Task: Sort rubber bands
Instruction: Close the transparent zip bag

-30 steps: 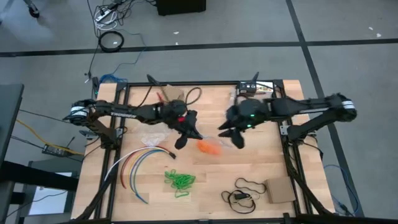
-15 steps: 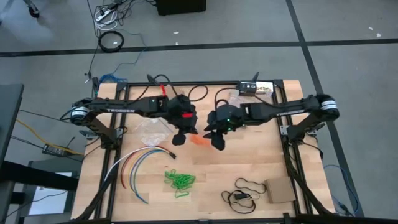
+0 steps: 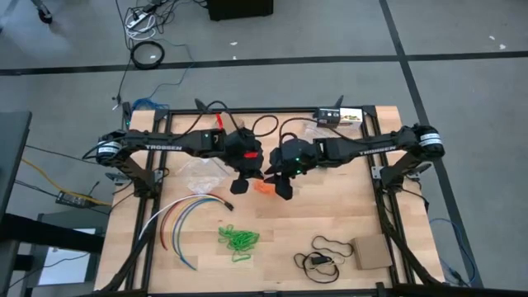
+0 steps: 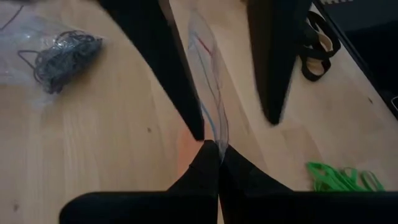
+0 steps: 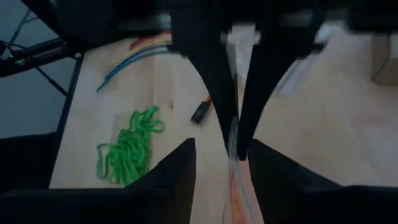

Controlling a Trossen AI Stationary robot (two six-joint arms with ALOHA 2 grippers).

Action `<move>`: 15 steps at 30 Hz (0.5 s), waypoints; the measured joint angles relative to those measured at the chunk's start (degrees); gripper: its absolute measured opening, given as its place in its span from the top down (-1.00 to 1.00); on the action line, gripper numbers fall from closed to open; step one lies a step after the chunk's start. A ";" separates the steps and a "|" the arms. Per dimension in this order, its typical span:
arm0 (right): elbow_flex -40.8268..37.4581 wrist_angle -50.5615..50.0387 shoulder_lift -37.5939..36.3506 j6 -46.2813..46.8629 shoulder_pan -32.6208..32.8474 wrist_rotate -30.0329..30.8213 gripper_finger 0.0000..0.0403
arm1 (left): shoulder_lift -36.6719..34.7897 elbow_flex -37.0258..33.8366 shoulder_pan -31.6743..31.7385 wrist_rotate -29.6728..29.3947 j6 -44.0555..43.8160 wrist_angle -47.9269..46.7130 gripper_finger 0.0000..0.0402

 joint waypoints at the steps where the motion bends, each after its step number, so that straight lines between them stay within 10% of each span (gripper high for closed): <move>1: -0.09 -0.57 0.40 0.25 0.02 -0.19 0.35 | 0.00 0.00 0.00 0.00 0.00 0.06 1.00; 15: -0.06 -0.70 2.37 -1.04 0.02 0.82 0.62 | 0.07 0.02 -0.07 0.63 -0.04 0.47 1.00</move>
